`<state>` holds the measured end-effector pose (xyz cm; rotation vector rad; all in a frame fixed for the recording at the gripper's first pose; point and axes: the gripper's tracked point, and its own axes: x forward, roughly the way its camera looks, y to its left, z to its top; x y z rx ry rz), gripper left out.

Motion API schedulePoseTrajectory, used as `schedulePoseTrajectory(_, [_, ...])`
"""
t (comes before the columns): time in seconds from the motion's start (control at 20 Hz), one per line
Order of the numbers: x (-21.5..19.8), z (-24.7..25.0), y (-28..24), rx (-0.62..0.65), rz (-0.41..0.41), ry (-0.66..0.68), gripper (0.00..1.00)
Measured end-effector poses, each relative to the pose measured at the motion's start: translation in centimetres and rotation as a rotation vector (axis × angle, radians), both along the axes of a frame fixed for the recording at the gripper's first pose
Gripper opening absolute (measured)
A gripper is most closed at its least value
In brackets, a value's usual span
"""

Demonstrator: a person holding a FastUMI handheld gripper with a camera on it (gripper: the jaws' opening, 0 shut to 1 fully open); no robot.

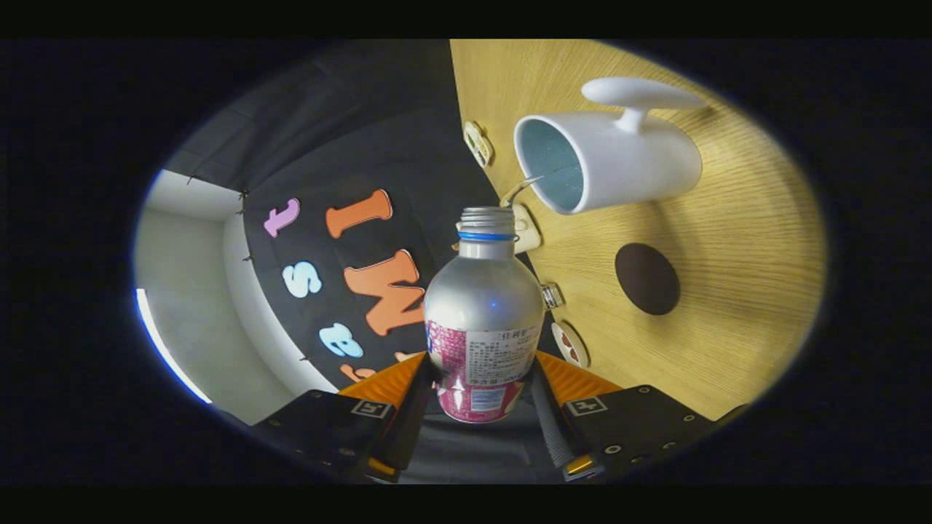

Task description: Take the bottle from table, then pour the juice into the cup, finally place the bottle on the coaster

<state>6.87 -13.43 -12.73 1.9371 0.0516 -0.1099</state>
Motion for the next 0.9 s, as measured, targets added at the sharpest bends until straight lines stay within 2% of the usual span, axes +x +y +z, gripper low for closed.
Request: schedulePoseTrajectory(0.9, [-0.5,0.4,-1.7,0.065,-0.045,-0.048,0.71])
